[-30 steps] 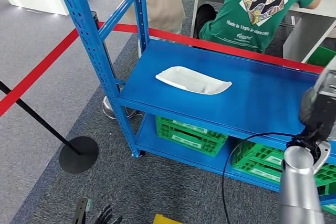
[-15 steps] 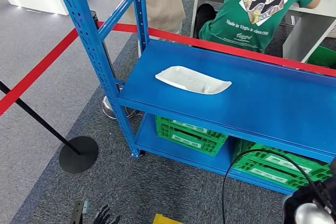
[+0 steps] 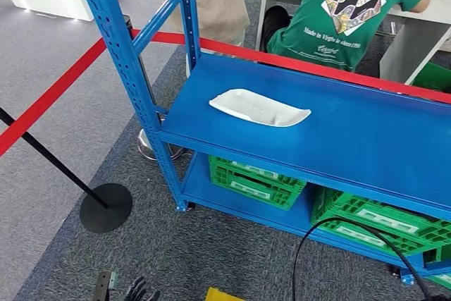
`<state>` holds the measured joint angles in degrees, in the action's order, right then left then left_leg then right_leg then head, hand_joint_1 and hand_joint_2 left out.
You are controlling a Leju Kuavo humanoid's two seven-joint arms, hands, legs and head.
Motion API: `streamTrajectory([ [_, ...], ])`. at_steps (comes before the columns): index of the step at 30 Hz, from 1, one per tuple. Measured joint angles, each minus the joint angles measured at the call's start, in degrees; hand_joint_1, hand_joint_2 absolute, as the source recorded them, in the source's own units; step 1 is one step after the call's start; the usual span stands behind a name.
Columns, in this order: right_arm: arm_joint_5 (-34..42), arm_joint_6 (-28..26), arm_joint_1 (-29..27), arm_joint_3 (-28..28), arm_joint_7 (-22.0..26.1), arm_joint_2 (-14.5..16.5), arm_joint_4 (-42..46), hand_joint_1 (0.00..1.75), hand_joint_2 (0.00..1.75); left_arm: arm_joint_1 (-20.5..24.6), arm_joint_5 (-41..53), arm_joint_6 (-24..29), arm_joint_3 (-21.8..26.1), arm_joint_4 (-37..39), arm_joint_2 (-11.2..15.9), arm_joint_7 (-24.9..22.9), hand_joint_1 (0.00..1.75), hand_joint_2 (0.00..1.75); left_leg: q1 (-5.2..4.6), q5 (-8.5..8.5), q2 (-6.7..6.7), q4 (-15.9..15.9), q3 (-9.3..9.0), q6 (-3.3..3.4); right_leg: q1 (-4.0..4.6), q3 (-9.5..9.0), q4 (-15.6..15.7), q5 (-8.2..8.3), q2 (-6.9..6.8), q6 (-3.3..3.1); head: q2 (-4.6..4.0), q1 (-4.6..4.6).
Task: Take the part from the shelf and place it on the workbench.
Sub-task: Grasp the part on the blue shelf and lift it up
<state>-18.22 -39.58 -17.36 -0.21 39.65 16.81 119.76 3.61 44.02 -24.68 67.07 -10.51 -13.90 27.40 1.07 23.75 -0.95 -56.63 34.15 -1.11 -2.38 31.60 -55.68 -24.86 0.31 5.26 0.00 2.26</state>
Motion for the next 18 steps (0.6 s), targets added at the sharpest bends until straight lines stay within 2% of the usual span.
streamTrajectory([
  [6,0.57,0.0,-4.45,4.09,0.04,0.65,2.0,1.75,1.75,-0.1,-0.6,-0.01,0.47,0.0,-0.09,0.2,0.0,1.75,0.0,0.01,0.0,0.0,0.0,-0.01,0.0,0.01,-0.01,-0.02,0.01,-0.02,0.0,0.0],
  [18,-0.31,0.0,-7.04,7.74,0.03,0.78,2.6,1.75,1.75,-0.43,-0.83,-0.04,1.25,0.0,-0.16,0.62,0.0,1.75,0.0,0.01,0.0,0.0,-0.05,-0.02,0.0,0.02,-0.01,-0.04,0.01,-0.03,0.0,-0.01],
])
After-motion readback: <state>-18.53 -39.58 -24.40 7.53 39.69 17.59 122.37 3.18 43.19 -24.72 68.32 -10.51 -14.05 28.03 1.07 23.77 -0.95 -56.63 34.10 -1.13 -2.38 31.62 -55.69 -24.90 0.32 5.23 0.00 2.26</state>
